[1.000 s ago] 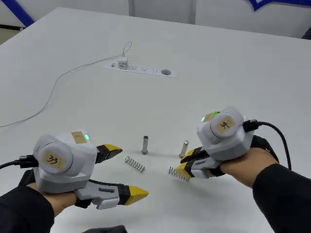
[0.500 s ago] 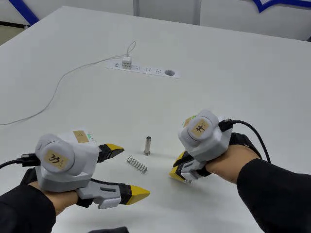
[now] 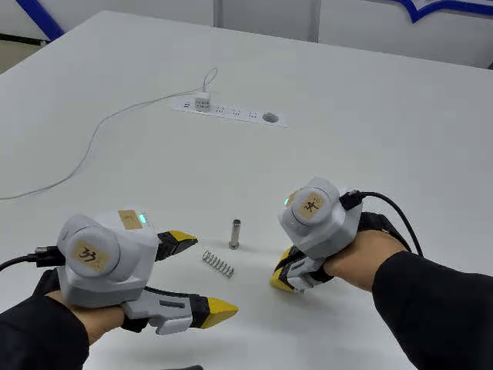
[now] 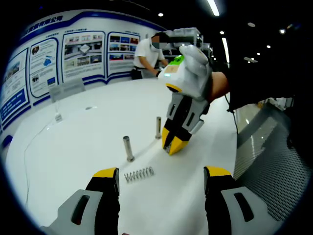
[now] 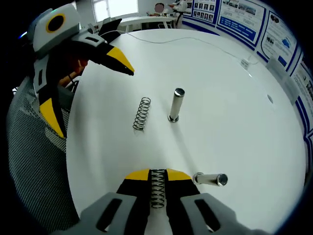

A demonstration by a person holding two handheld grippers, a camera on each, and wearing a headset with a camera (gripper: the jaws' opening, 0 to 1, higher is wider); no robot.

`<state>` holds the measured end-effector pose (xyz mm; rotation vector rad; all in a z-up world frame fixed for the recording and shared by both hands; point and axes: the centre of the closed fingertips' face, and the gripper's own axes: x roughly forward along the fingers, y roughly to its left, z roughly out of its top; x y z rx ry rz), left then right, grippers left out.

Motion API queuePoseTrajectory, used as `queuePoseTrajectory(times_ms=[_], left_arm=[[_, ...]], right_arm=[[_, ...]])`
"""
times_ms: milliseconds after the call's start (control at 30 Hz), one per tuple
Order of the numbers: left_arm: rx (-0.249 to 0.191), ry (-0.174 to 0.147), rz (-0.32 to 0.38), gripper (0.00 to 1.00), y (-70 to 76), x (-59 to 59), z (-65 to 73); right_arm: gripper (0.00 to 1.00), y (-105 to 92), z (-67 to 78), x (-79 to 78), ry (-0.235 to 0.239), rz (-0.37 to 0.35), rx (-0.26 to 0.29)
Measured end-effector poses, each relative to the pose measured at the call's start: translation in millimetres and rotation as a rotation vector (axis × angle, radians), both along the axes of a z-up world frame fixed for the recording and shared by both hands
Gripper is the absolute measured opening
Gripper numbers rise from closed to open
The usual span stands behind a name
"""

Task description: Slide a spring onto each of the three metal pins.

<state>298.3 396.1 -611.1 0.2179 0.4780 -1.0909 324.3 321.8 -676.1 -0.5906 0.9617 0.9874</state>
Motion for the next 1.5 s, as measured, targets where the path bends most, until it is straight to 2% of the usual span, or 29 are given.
queuePoseTrajectory(times_ms=[100,600,1133,1333,1500], left_arm=[[0.003,-0.001,-0.001,0.72,-0.2,-0.2,-0.2],[0.019,-0.001,-0.006,0.72,-0.3,-1.4,-2.0],[0.027,0.000,-0.014,0.72,-0.9,-3.2,-3.5],[0.022,-0.001,-0.010,0.72,-0.6,-2.4,-2.4],[0.022,-0.002,-0.014,0.72,-1.1,-2.6,-2.4]], right_arm=[[0.12,-1.2,0.5,1.1,-0.011,0.001,-0.003],[0.12,-9.5,30.0,2.6,-0.067,-0.085,0.111],[0.12,-25.3,44.5,1.5,-0.102,-0.165,0.172],[0.12,-25.5,58.7,2.3,-0.121,-0.190,0.216],[0.12,-24.9,79.2,8.3,-0.152,-0.219,0.280]])
